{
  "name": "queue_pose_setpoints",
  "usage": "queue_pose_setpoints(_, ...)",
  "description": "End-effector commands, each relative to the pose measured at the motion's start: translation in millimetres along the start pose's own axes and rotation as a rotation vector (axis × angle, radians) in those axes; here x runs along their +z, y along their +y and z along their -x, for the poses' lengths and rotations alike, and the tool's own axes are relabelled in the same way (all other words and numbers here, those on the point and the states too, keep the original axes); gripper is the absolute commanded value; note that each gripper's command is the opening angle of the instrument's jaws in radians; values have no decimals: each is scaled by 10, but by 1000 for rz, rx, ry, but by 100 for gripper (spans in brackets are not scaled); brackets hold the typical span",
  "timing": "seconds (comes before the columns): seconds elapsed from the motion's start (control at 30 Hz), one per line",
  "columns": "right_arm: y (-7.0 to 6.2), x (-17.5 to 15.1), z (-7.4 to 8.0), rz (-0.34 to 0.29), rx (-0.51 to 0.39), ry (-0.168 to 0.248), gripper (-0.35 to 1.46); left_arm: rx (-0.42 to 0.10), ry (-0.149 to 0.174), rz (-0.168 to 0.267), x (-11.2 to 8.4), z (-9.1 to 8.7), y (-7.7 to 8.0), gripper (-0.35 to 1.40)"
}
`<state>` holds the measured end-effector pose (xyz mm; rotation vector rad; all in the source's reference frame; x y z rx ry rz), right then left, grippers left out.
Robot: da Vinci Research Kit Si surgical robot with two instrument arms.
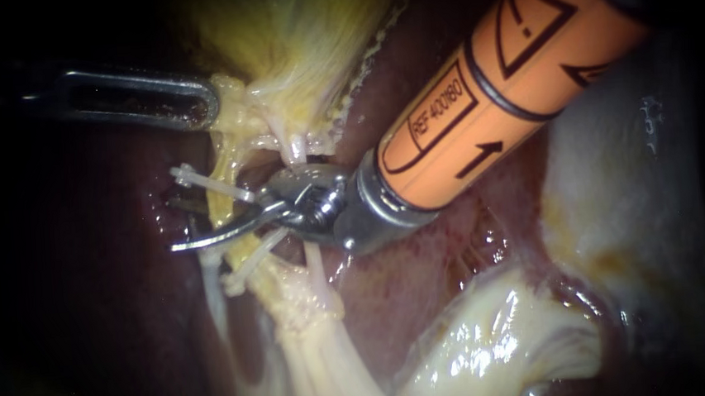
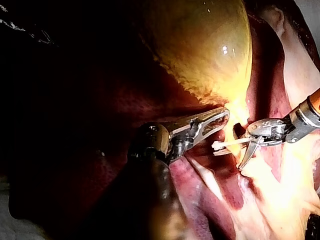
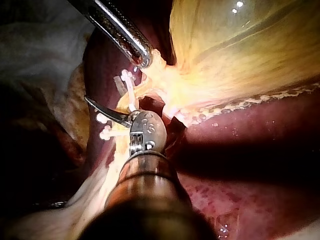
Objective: Go to the cutting position left tube
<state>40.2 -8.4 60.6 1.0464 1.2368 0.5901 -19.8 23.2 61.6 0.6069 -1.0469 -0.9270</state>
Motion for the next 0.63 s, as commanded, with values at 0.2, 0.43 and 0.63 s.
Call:
queue_pose_setpoints(0.2, -21, -1, -15, -65, 20, 27, 136, 0, 1, -2, -3, 1, 1, -35)
queue_pose_setpoints(0.43, -29, -1, -17, -85, 26, 18, 134, 0, 1, -3, -3, 1, 1, -35)
queue_pose_setpoints(0.63, -28, -3, -16, -89, 32, 18, 132, 0, 1, -3, -3, 1, 1, -35)
